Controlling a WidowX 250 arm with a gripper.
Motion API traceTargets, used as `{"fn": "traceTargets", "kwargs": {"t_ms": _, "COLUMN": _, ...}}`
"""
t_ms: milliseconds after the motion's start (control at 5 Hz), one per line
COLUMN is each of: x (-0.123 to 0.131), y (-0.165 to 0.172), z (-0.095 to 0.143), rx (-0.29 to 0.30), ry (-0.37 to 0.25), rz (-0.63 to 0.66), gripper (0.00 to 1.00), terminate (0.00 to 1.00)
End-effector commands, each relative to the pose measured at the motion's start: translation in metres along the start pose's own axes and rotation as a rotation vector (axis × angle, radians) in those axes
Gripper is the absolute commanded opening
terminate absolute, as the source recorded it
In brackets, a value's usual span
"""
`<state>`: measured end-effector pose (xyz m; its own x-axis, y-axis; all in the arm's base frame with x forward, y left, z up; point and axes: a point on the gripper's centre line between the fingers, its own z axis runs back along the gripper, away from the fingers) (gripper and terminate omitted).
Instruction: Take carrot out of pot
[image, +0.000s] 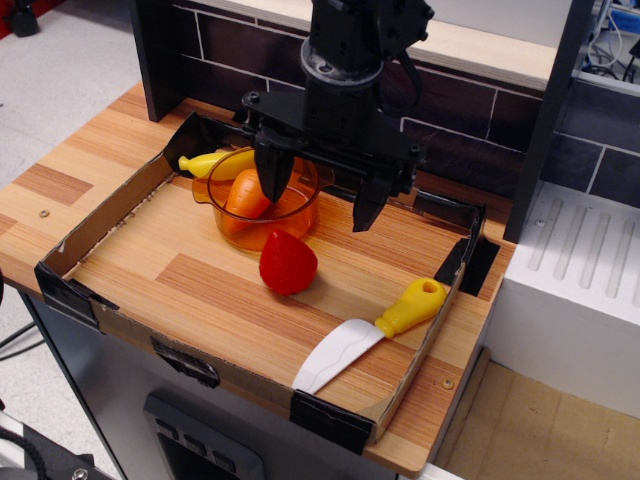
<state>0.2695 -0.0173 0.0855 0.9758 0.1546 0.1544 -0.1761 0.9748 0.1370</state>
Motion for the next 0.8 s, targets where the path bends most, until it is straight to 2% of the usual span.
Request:
{"fn": "traceTargets", "kwargs": {"t_ms": 0, "x": 0.000, "y": 0.000, "z": 0.000, "rx": 0.000, "ry": 0.000, "rz": 0.000, "gripper": 1.00, "terminate": 0.00}}
{"fn": "traceTargets", "kwargs": {"t_ms": 200, "x": 0.015, "y": 0.035, "z": 0.011, "rx": -0.055, "ry": -0.039, "rz": -0.025, "gripper": 1.00, "terminate": 0.00}}
{"fn": "traceTargets", "kwargs": {"t_ms": 600, "x": 0.039, "y": 0.088, "z": 0.008, "rx": -0.089, "ry": -0.069, "rz": -0.041, "gripper": 1.00, "terminate": 0.00}}
